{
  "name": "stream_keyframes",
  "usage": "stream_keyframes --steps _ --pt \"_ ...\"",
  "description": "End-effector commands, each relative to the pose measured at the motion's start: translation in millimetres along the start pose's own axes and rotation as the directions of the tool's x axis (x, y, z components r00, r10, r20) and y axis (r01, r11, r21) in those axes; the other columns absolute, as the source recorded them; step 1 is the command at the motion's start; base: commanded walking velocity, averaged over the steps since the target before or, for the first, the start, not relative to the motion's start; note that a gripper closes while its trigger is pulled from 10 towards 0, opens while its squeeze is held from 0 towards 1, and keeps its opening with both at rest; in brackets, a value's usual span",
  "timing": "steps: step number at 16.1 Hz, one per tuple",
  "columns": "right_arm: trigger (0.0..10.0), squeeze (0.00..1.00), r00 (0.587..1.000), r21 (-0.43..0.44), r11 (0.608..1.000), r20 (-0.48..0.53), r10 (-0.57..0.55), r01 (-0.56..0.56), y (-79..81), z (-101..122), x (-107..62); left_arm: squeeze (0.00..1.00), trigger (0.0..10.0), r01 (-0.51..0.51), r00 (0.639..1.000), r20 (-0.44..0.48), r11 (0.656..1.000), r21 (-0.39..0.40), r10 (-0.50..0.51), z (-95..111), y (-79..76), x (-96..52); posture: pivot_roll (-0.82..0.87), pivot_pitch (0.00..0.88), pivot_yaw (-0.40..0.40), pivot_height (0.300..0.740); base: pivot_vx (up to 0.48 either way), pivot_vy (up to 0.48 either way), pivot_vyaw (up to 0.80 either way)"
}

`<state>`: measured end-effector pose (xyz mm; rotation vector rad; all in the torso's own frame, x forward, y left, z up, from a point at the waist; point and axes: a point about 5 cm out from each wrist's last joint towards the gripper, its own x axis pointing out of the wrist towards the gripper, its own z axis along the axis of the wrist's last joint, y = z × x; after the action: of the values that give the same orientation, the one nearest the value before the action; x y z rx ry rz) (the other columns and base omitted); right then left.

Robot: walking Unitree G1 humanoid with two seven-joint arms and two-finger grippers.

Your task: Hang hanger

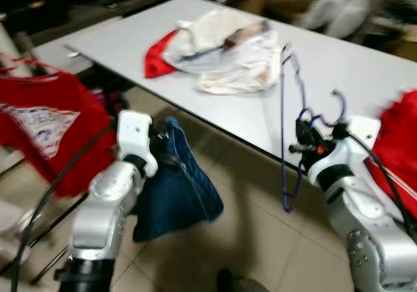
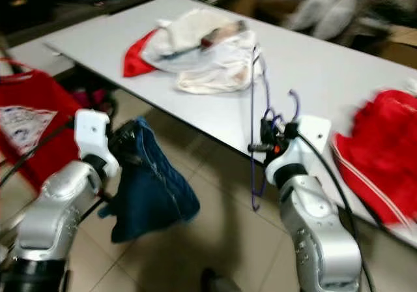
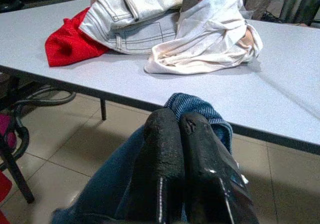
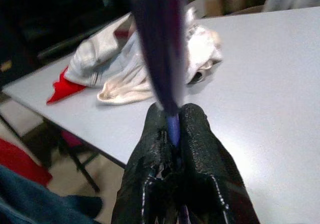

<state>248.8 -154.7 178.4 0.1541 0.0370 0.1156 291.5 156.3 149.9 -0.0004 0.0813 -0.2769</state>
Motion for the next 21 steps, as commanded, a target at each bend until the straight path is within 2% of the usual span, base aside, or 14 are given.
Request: stream_keyframes --steps 1,4,5,6,7,9,11,13,15,16,19,21 --pt "10.0 0.0 0.999 -0.015 0.999 0.011 -0.031 0.031 -6.0 3.3 -3.4 0.0 10.0 0.033 0.999 0.021 0.999 0.019 -0.033 6.1 -4.4 4.2 -0.1 0.052 0.052 0.74 0.0 0.0 -0.76" --pt "10.0 0.0 0.999 -0.055 0.998 -0.02 -0.038 0.037 -8.2 -2.1 -1.8 0.0 10.0 0.035 0.998 0.045 0.997 0.074 -0.039 10.9 -8.1 6.3 -0.07 0.039 0.041 0.74 0.0 0.0 -0.76" --pt "10.0 0.0 0.994 -0.128 0.986 -0.006 -0.109 0.107 -11.5 -7.0 1.4 0.0 10.0 0.014 0.999 0.048 0.995 0.101 -0.019 11.7 -5.8 3.7 -0.06 0.039 0.037 0.74 0.0 0.0 -0.76" --pt "10.0 0.0 0.996 -0.106 0.991 -0.04 -0.083 0.078 -9.7 -11.6 2.4 0.0 10.0 -0.018 0.998 0.059 0.985 0.172 0.008 12.8 -1.9 2.6 -0.05 0.039 0.035 0.74 0.0 0.0 -0.76" --pt "10.0 0.0 0.997 -0.078 0.995 -0.058 -0.059 0.054 -7.4 -13.4 1.9 0.0 10.0 -0.039 0.998 0.062 0.977 0.208 0.027 12.0 2.6 2.6 -0.06 0.04 0.036 0.74 0.0 0.0 -0.76" --pt "10.0 0.0 0.997 -0.07 0.997 -0.058 -0.041 0.036 -5.9 -12.1 -2.2 0.0 10.0 -0.041 0.998 0.049 0.995 0.096 0.036 9.9 6.9 6.8 -0.09 0.041 0.047 0.74 0.0 0.0 -0.76" --pt "10.0 0.0 0.997 -0.083 0.995 -0.052 -0.058 0.053 -9.8 -11.2 -4.6 0.0 10.0 -0.035 0.998 0.061 0.998 0.046 0.032 11.9 3.5 9.9 -0.11 0.039 0.05 0.74 0.0 0.0 -0.76" --pt "10.0 0.0 0.996 -0.087 0.994 -0.048 -0.07 0.066 -13.2 -10.6 -5.6 0.0 10.0 -0.013 0.998 0.057 0.999 0.037 0.01 11.1 -0.9 11.3 -0.1 0.03 0.049 0.74 0.0 0.0 -0.76" --pt "10.0 0.0 0.996 -0.085 0.994 -0.05 -0.07 0.065 -16.2 -12.7 -1.7 0.0 10.0 0.017 0.998 0.061 0.996 0.091 -0.023 11.0 -7.4 11.7 -0.07 0.004 0.039 0.74 0.0 0.0 -0.76" --pt "10.0 0.0 0.996 -0.082 0.995 -0.049 -0.068 0.064 -16.0 -13.1 1.0 0.0 10.0 0.016 0.998 0.057 0.995 0.094 -0.021 10.9 -7.6 11.3 -0.06 0.0 0.032 0.74 0.0 0.0 -0.76" --pt "10.0 0.0 0.998 -0.074 0.996 -0.04 -0.047 0.044 -8.6 -12.5 12.7 0.0 10.0 0.008 0.998 0.066 0.995 0.1 -0.015 11.8 0.2 7.1 -0.06 0.0 0.031 0.74 0.0 0.0 -0.76" --pt "10.0 0.0 0.998 -0.088 0.996 -0.042 -0.038 0.034 -8.0 -12.2 8.1 0.0 10.0 0.007 0.998 0.067 0.995 0.097 -0.014 11.9 3.9 9.5 -0.09 0.0 0.048 0.74 0.0 0.0 -0.76"
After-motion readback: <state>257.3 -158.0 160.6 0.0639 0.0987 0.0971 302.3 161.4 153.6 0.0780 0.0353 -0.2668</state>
